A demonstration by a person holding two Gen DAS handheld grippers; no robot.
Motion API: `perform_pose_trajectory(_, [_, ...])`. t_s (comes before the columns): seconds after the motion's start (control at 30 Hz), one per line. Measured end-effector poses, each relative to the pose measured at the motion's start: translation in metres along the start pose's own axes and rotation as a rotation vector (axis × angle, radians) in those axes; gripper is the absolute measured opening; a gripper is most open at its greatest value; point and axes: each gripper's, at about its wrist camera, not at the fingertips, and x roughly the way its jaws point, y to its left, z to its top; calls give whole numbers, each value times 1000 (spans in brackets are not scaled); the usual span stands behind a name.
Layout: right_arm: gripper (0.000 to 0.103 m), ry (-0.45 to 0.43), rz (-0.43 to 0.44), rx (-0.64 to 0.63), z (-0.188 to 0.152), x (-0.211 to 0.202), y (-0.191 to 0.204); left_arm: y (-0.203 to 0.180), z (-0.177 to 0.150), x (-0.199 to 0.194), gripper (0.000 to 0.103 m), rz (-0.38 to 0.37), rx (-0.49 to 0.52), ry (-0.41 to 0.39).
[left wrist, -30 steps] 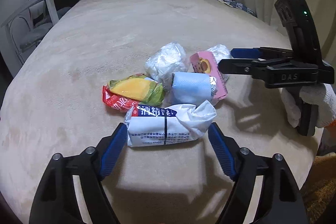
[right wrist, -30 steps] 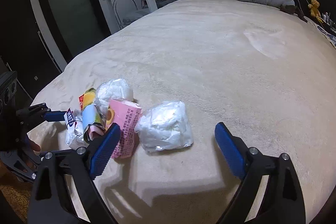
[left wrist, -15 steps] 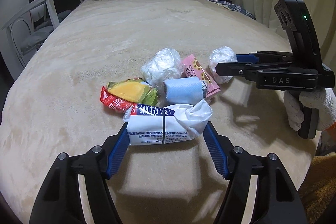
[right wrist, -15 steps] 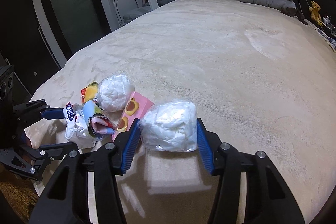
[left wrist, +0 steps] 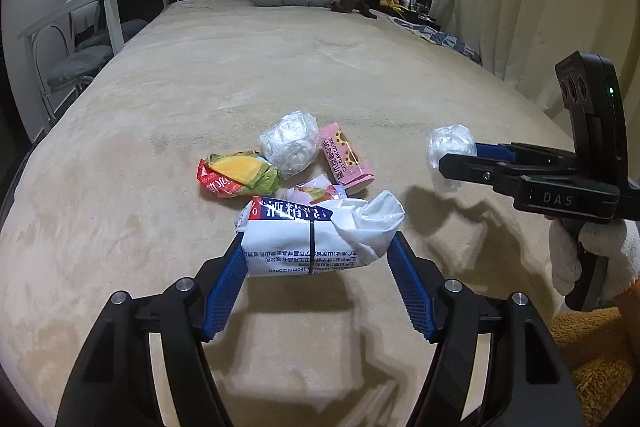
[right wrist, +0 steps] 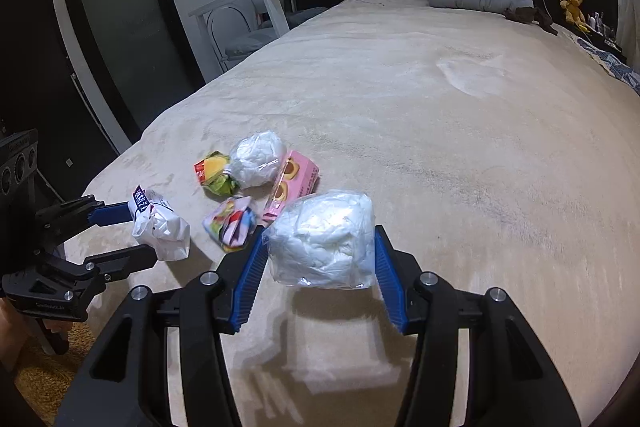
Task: Collect trash
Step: 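Grasp the white-blue printed bag with the left tool while the right tool grasps a white plastic bag, then carry the printed bag and white plastic bag down over the black bin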
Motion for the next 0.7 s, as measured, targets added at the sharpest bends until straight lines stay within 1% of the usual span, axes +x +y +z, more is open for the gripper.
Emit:
perform_pose_trajectory(0.17, [53, -34, -10, 11, -15, -29, 14, -11, -6, -23, 68, -13, -5, -48])
perform_pose_trajectory(0.3, [53, -63, -13, 31, -33, -52, 27, -18, -18, -39, 68, -30, -39, -74])
perform_pose_trajectory(0.4, [53, -80, 0, 51, -49, -68, 38, -29, -32, -51, 68, -43, -43, -89])
perform_pose_trajectory(0.5, [53, -101, -19, 35, -68, -84, 53, -40, -47, -61, 68, -51, -33, -106])
perform_pose_trajectory(0.7, [53, -112, -32, 32, -105, -105, 74, -55, -79, -84, 68, -39, -18, -140])
